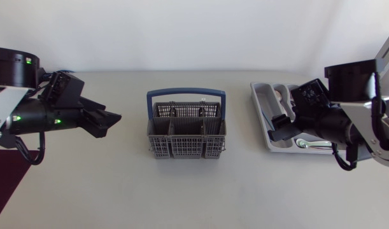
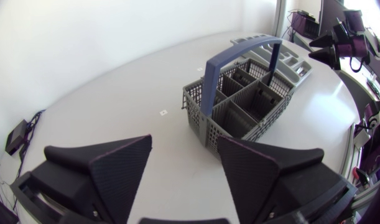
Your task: Sort the cutlery from the basket into the organizer compartments.
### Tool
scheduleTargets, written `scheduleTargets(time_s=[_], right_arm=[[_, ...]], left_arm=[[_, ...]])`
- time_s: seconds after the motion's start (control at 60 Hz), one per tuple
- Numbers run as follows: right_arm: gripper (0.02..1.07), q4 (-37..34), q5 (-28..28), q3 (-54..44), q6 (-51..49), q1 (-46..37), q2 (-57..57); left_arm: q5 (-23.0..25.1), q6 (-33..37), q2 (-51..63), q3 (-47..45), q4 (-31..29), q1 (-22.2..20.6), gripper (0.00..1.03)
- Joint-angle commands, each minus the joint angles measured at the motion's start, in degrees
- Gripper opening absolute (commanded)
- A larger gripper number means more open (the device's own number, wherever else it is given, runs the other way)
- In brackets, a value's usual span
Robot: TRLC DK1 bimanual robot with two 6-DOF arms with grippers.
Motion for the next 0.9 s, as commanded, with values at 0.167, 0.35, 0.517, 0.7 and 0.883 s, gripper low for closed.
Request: scheduleTargets(time_s=[0.167, 0.35, 0.517, 0.7, 0.883], right_arm=[[1.03, 1.0, -0.2, -5.6, -3.6, -5.6, -7.8], [1.03, 1.1, -1.7, -7.9, -5.0, -8.3, -12.6], [1.03, 0.1, -2.0, -9.3, -5.2, -11.1, -16.4], [1.03, 0.3, -2.3, -12.8, -6.3, -11.1, -22.4], [1.03, 2.3, -3.2, -15.8, -6.9, -12.7, -29.7]], left_arm=[[-2.1, -3.7, -10.0, -3.6, 0.4, 0.6, 0.99], [-5.2, -3.2, -15.7, -6.8, 1.0, -0.3, 0.99], [-6.2, -4.7, -21.3, -10.4, 2.4, 0.6, 0.99], [-6.8, -5.5, -31.9, -15.9, 6.2, 2.6, 0.99], [-8.1, -7.5, -38.7, -21.0, 8.4, 4.1, 0.99]])
